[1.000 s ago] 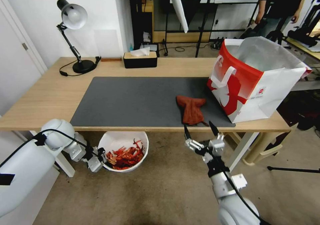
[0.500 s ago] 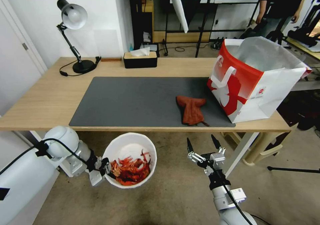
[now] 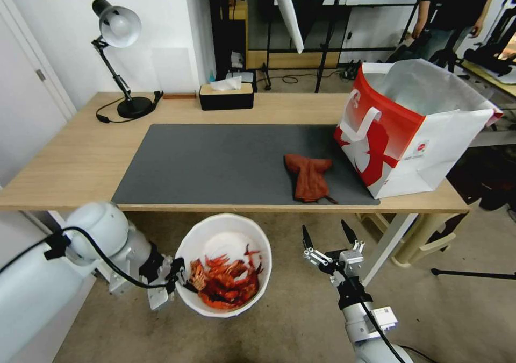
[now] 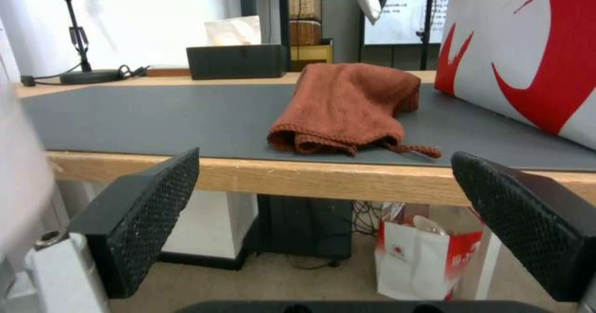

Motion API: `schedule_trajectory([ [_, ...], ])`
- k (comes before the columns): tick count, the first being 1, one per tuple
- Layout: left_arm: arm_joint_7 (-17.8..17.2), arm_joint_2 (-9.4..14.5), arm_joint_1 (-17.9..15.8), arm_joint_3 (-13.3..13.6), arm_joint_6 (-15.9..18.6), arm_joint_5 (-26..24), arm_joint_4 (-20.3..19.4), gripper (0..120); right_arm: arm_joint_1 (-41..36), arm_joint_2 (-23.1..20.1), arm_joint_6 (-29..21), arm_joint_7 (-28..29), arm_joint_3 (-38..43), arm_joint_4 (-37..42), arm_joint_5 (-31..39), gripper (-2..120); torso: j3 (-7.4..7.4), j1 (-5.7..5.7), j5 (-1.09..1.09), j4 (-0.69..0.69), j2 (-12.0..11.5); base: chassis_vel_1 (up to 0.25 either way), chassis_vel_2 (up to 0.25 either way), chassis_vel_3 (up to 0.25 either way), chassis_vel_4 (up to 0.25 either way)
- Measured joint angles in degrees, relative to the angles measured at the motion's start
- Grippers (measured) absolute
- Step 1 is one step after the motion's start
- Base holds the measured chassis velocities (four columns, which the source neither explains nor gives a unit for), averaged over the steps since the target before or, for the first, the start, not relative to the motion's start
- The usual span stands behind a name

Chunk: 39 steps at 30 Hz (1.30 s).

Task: Sweep shrimp from table into container with towel, then put container into takeout bag.

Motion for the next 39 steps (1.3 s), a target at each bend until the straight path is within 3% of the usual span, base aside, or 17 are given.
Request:
schedule_trajectory([
  [3, -0.1, 1.7, -0.7, -1.5, 2.0, -3.9, -1.6, 0, 0.1, -0.1, 0.0, 0.0, -0.2, 0.1, -0.1, 100, 0.0, 0.0, 0.0, 0.01, 0.0, 0.0, 0.0, 0.0, 0.0],
  [8, -0.8, 2.8, -2.3, -2.5, 3.0, -5.9, -1.7, 0, 0.5, -0.2, -0.1, 0.0, -0.9, 0.1, -0.1, 100, 0.0, -0.01, 0.01, 0.04, 0.0, 0.0, 0.0, 0.0, 0.0],
  [10, -2.2, 2.7, -5.3, -2.0, 4.0, -8.1, 0.7, 0, 0.8, -0.1, -0.2, 0.0, -1.6, 0.0, -0.3, 100, 0.01, 0.01, 0.0, 0.0, 0.0, 0.0, 0.0, 0.0, 0.0],
  [16, -5.3, 1.1, -9.5, -0.9, 5.6, -11.1, 5.1, 0, 1.3, 0.1, -0.3, 0.0, -2.1, -0.4, -0.7, 100, 0.01, 0.0, -0.01, 0.02, 0.0, 0.0, 0.0, 0.0, 0.0],
  [18, -7.0, -0.4, -13.0, 0.7, 6.3, -12.7, 8.6, 0, 1.3, 0.5, -0.2, 0.0, -2.1, -0.6, -1.2, 100, 0.01, 0.01, 0.0, 0.01, 0.0, 0.0, 0.0, 0.0, 0.0],
  [24, -9.3, -3.3, -17.7, 3.7, 7.4, -13.7, 13.2, 0, 1.1, 1.1, -0.2, -0.2, -2.4, -0.7, -1.8, 100, 0.01, 0.01, 0.01, 0.01, 0.0, 0.0, 0.0, 0.0, 0.0],
  [26, -9.5, -6.1, -22.4, 8.1, 7.5, -12.5, 17.4, 0, 1.0, 1.5, -0.2, -0.3, -2.7, -0.7, -2.3, 100, 0.01, 0.01, -0.01, 0.01, 0.0, 0.0, 0.0, 0.0, 0.0],
  [28, -9.5, -6.9, -24.0, 9.4, 7.3, -12.2, 18.7, 0, 0.9, 1.5, -0.2, -0.3, -2.7, -0.7, -2.4, 100, 0.01, 0.01, 0.0, 0.02, 0.0, 0.0, 0.0, 0.0, 0.0],
  [30, -9.6, -9.8, -29.1, 13.0, 6.8, -10.7, 22.6, 0, 0.8, 1.7, -0.1, -0.4, -2.8, -0.7, -2.7, 100, 0.01, 0.01, 0.0, 0.01, 0.0, 0.0, 0.0, 0.0, 0.0],
  [32, -9.6, -10.6, -30.3, 13.7, 6.6, -10.2, 23.5, 0, 0.8, 1.7, -0.1, -0.5, -2.8, -0.7, -2.8, 100, 0.01, 0.01, 0.0, 0.02, 0.0, 0.0, 0.0, 0.0, 0.0],
  [33, -9.6, -12.9, -33.3, 15.3, 6.3, -8.9, 25.6, 0, 0.7, 1.8, 0.0, -0.6, -2.9, -0.7, -2.8, 100, 0.01, 0.01, 0.01, 0.01, 0.0, 0.0, 0.0, 0.0, 0.0],
  [34, -9.6, -12.9, -33.3, 15.3, 6.3, -8.9, 25.6, 0, 0.7, 1.8, 0.0, -0.6, -2.9, -0.7, -2.8, 100, 0.01, 0.01, 0.01, 0.01, 0.0, 0.0, 0.0, 0.0, 0.0],
  [36, -9.4, -16.7, -37.6, 17.7, 6.0, -7.1, 29.3, 0, 0.4, 2.0, 0.2, -0.8, -3.1, -0.6, -3.0, 100, 0.01, 0.01, 0.02, 0.0, 0.0, 0.0, 0.0, 0.0, 0.0],
  [38, -9.4, -17.5, -38.5, 18.2, 6.0, -6.8, 30.1, 0, 0.4, 2.0, 0.2, -0.9, -3.1, -0.6, -3.0, 100, 0.01, 0.01, 0.02, 0.01, 0.0, 0.0, 0.0, 0.0, 0.0],
  [39, -9.2, -19.5, -40.4, 19.3, 5.7, -6.1, 32.1, 0, 0.4, 2.1, 0.3, -0.9, -3.2, -0.6, -3.1, 100, 0.01, 0.01, 0.01, 0.02, 0.0, 0.0, 0.0, 0.0, 0.0],
])
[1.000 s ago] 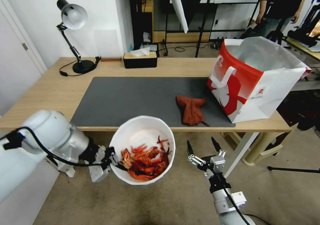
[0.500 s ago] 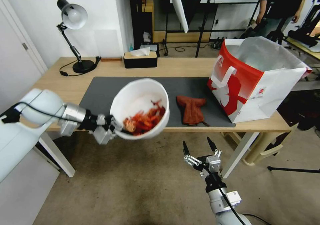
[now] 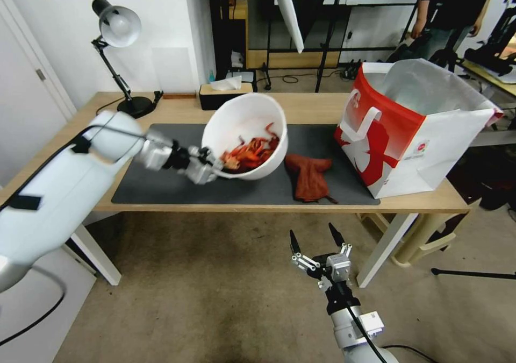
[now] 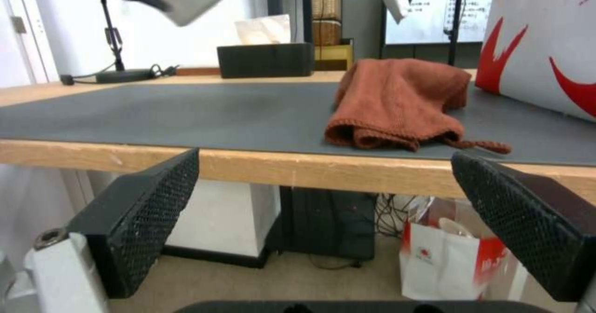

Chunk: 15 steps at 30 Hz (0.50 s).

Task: Sweep shrimp from table into container with towel, then put container into takeout bag.

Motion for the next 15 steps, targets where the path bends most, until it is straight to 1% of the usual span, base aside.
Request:
schedule_trajectory([
  [1, 0.1, -1.8, -1.9, 0.8, -0.2, 0.6, 2.1, 0, 0.0, 0.1, 0.1, 0.0, 0.0, 0.0, -0.1, 100, 0.0, 0.0, -0.01, -0.01, 0.0, 0.0, 0.0, 0.0, 0.0],
  [2, 0.1, -1.8, -1.9, 0.8, -0.2, 0.6, 2.1, 0, 0.0, 0.1, 0.1, 0.0, 0.0, 0.0, -0.1, 100, 0.0, 0.0, -0.01, -0.01, 0.0, 0.0, 0.0, 0.0, 0.0],
  [3, 0.1, -2.8, -2.9, 1.1, -0.4, 1.0, 3.2, 0, 0.0, 0.1, 0.1, -0.1, 0.0, 0.0, -0.1, 100, 0.0, 0.0, 0.0, 0.0, 0.0, 0.0, 0.0, 0.0, 0.0],
  [5, 0.0, -6.7, -6.3, 2.2, -0.8, 2.2, 7.1, 0, 0.0, 0.2, 0.3, -0.1, 0.0, -0.2, -0.1, 100, 0.01, 0.0, -0.01, 0.0, 0.0, 0.0, 0.0, 0.0, 0.0],
  [6, 0.0, -6.7, -6.3, 2.2, -0.8, 2.2, 7.1, 0, 0.0, 0.2, 0.3, -0.1, 0.0, -0.2, -0.1, 100, 0.01, 0.0, -0.01, 0.0, 0.0, 0.0, 0.0, 0.0, 0.0],
  [7, 0.0, -8.0, -7.5, 2.6, -0.9, 2.8, 8.2, 0, 0.0, 0.3, 0.4, -0.1, 0.0, -0.4, -0.1, 100, 0.01, 0.0, -0.01, 0.0, 0.0, 0.0, 0.0, 0.0, 0.0],
  [8, -0.5, -10.6, -10.2, 3.4, -1.2, 3.5, 10.6, 0, 0.0, 0.4, 0.6, -0.2, 0.1, -0.6, -0.1, 100, 0.0, 0.0, 0.02, -0.01, 0.0, 0.0, 0.0, 0.0, 0.0],
  [9, -0.7, -12.0, -11.7, 3.9, -1.3, 3.9, 12.0, 0, 0.0, 0.4, 0.7, -0.2, 0.1, -0.8, -0.1, 100, 0.0, 0.0, 0.01, -0.02, 0.0, 0.0, 0.0, 0.0, 0.0],
  [10, -0.7, -12.0, -11.7, 3.9, -1.3, 3.9, 12.0, 0, 0.0, 0.4, 0.7, -0.2, 0.1, -0.8, -0.1, 100, 0.0, 0.0, 0.01, -0.02, 0.0, 0.0, 0.0, 0.0, 0.0],
  [12, -1.2, -14.2, -14.1, 4.8, -1.6, 4.5, 14.3, 0, 0.0, 0.4, 0.8, -0.2, 0.2, -1.0, -0.1, 100, 0.01, 0.0, 0.0, -0.02, 0.0, 0.0, 0.0, 0.0, 0.0],
  [13, -1.5, -16.1, -16.3, 5.3, -1.9, 5.0, 16.3, 0, 0.1, 0.5, 0.9, -0.3, 0.3, -1.2, -0.1, 100, 0.0, 0.0, 0.01, -0.02, 0.0, 0.0, 0.0, 0.0, 0.0],
  [14, -1.5, -16.1, -16.3, 5.3, -1.9, 5.0, 16.3, 0, 0.1, 0.5, 0.9, -0.3, 0.3, -1.2, -0.1, 100, 0.0, 0.0, 0.01, -0.02, 0.0, 0.0, 0.0, 0.0, 0.0],
  [15, -1.6, -17.2, -17.6, 5.5, -2.2, 5.5, 17.4, 0, 0.1, 0.6, 1.0, -0.3, 0.3, -1.3, -0.1, 100, 0.0, 0.0, 0.01, -0.01, 0.0, 0.0, 0.0, 0.0, 0.0],
])
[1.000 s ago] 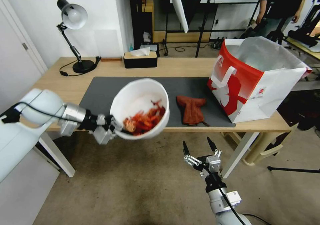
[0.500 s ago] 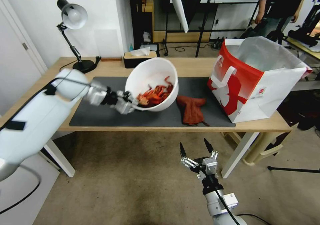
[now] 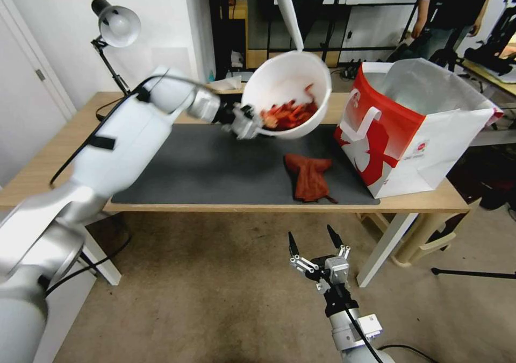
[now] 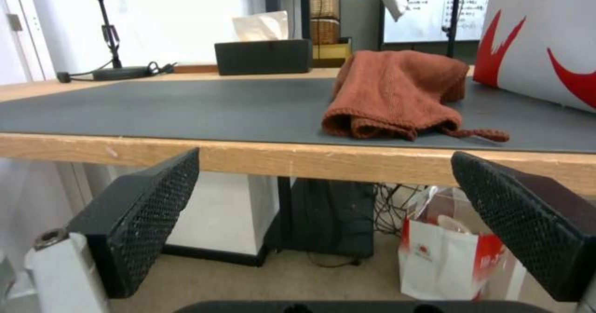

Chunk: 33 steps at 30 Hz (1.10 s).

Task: Sweep shrimp from table into container with towel, then put container into takeout bag.

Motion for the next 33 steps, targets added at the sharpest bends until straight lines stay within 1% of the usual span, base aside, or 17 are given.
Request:
schedule_trajectory([
  [1, 0.0, -0.4, -0.4, 0.0, -0.1, 0.2, 0.4, 0, 0.0, 0.0, 0.0, 0.0, 0.0, 0.0, 0.0, 100, 0.0, 0.0, 0.0, 0.0, 0.0, 0.0, 0.0, 0.0, 0.0],
  [2, -0.9, -4.4, -4.8, 0.6, -1.6, 3.0, 4.8, 0, 0.2, 0.5, 0.1, -0.1, -0.1, -0.3, -0.2, 100, 0.0, -0.01, -0.01, -0.01, 0.0, 0.0, 0.0, 0.0, 0.0],
  [4, -1.0, -4.8, -5.3, 0.7, -1.7, 3.2, 5.4, 0, 0.2, 0.5, 0.1, -0.1, -0.1, -0.3, -0.2, 100, -0.01, -0.01, -0.01, -0.01, 0.0, 0.0, 0.0, 0.0, 0.0],
  [6, -1.8, -6.6, -7.1, 0.9, -2.0, 3.6, 7.8, 0, 0.3, 0.7, 0.1, -0.1, -0.2, -0.3, -0.4, 100, 0.0, -0.01, -0.02, 0.01, 0.0, 0.0, 0.0, 0.0, 0.0],
  [8, -1.9, -6.9, -7.3, 0.9, -2.0, 3.7, 8.1, 0, 0.3, 0.7, 0.1, -0.1, -0.2, -0.3, -0.4, 100, 0.0, -0.01, -0.03, 0.01, 0.0, 0.0, 0.0, 0.0, 0.0],
  [10, -2.8, -8.6, -8.4, 0.8, -2.3, 4.4, 9.4, 0, 0.1, 0.7, 0.0, -0.1, -0.1, -0.2, -0.5, 100, -0.01, -0.01, -0.02, 0.02, 0.0, 0.0, 0.0, 0.0, 0.0],
  [12, -3.1, -9.1, -8.6, 0.8, -2.3, 4.6, 9.7, 0, 0.1, 0.7, 0.0, -0.1, 0.0, -0.2, -0.6, 100, -0.01, -0.01, -0.02, 0.01, 0.0, 0.0, 0.0, 0.0, 0.0],
  [14, -4.3, -11.3, -9.1, 0.5, -2.3, 5.5, 10.4, 0, -0.2, 0.7, 0.0, -0.1, 0.3, 0.0, -0.6, 100, 0.0, -0.01, -0.01, 0.01, 0.0, 0.0, 0.0, 0.0, 0.0],
  [17, -5.2, -12.9, -9.6, 0.5, -2.3, 5.7, 11.0, 0, -0.4, 0.6, -0.1, -0.1, 0.4, 0.2, -0.7, 100, 0.0, -0.01, -0.02, 0.01, 0.0, 0.0, 0.0, 0.0, 0.0],
  [18, -5.6, -14.4, -10.2, 0.5, -2.4, 5.9, 11.5, 0, -0.5, 0.7, -0.1, -0.1, 0.5, 0.3, -0.7, 100, -0.01, -0.01, -0.02, 0.01, 0.0, 0.0, 0.0, 0.0, 0.0],
  [19, -5.6, -14.4, -10.2, 0.5, -2.4, 5.9, 11.5, 0, -0.5, 0.7, -0.1, -0.1, 0.5, 0.3, -0.7, 100, -0.01, -0.01, -0.02, 0.01, 0.0, 0.0, 0.0, 0.0, 0.0],
  [21, -6.2, -16.7, -11.3, 0.7, -2.4, 6.2, 12.7, 0, -0.8, 0.8, -0.1, -0.2, 0.7, 0.4, -0.9, 100, -0.01, -0.01, 0.0, -0.01, 0.0, 0.0, 0.0, 0.0, 0.0],
  [22, -6.2, -16.7, -11.3, 0.7, -2.4, 6.2, 12.7, 0, -0.8, 0.8, -0.1, -0.2, 0.7, 0.4, -0.9, 100, -0.01, -0.01, 0.0, -0.01, 0.0, 0.0, 0.0, 0.0, 0.0],
  [24, -6.8, -19.0, -12.2, 0.8, -2.6, 6.5, 14.2, 0, -1.2, 1.1, -0.1, -0.2, 0.8, 0.7, -1.0, 100, 0.0, -0.01, 0.0, 0.0, 0.0, 0.0, 0.0, 0.0, 0.0],
  [28, -7.1, -20.5, -12.5, 0.9, -2.6, 6.8, 15.0, 0, -1.4, 1.4, 0.0, -0.3, 0.9, 0.7, -1.1, 100, -0.01, -0.01, -0.01, 0.0, 0.0, 0.0, 0.0, 0.0, 0.0],
  [30, -7.8, -23.3, -12.8, 1.0, -3.1, 7.4, 16.8, 0, -1.8, 1.8, 0.2, -0.4, 1.2, 0.8, -1.2, 100, -0.01, -0.01, -0.01, 0.0, 0.0, 0.0, 0.0, 0.0, 0.0],
  [33, -8.6, -24.4, -12.9, 1.0, -4.2, 8.5, 17.7, 0, -1.9, 2.0, 0.3, -0.5, 1.3, 0.8, -1.2, 100, -0.01, -0.01, 0.0, -0.04, 0.0, 0.0, 0.0, 0.0, 0.0],
])
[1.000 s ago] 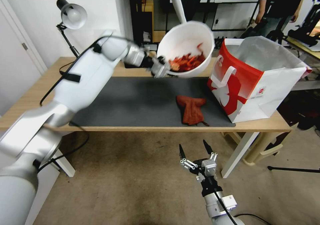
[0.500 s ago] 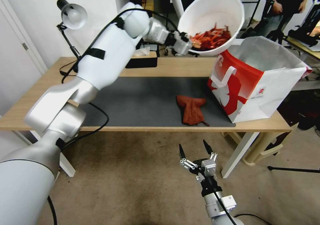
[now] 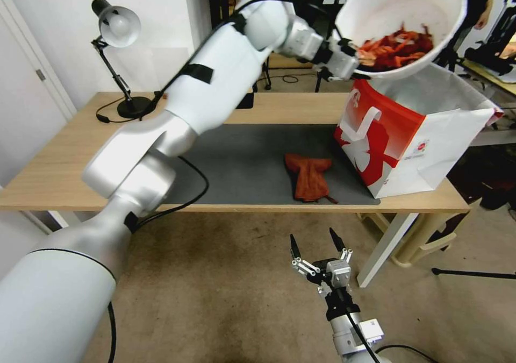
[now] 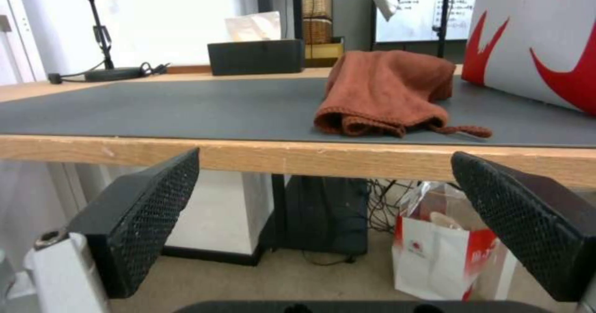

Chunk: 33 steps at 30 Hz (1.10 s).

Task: Sweep shrimp from table into container with towel, then put container into takeout bag.

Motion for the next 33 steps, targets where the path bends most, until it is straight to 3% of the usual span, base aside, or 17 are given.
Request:
schedule_trajectory([
  [6, -1.1, -0.1, 0.1, 0.4, -1.3, 1.2, 1.9, 0, 0.4, 0.4, 0.2, -0.1, 0.1, -0.5, 0.0, 100, 0.0, 0.0, -0.04, 0.07, 0.0, 0.0, 0.0, 0.0, 0.0],
  [19, -1.5, 0.1, 0.8, 7.5, -1.9, 0.3, 0.7, 0, 1.3, 0.5, 0.2, 0.0, 0.0, -1.0, 0.2, 100, 0.0, 0.0, -0.01, 0.04, 0.0, 0.0, 0.0, 0.0, 0.0],
  [33, -3.1, 0.2, -1.0, 10.3, -1.6, 0.2, 0.7, 4, 1.8, 0.3, 0.2, 0.0, 0.1, -1.1, 0.4, 100, 0.0, 0.0, -0.02, 0.04, 0.0, 0.0, 0.0, 0.0, 0.0],
])
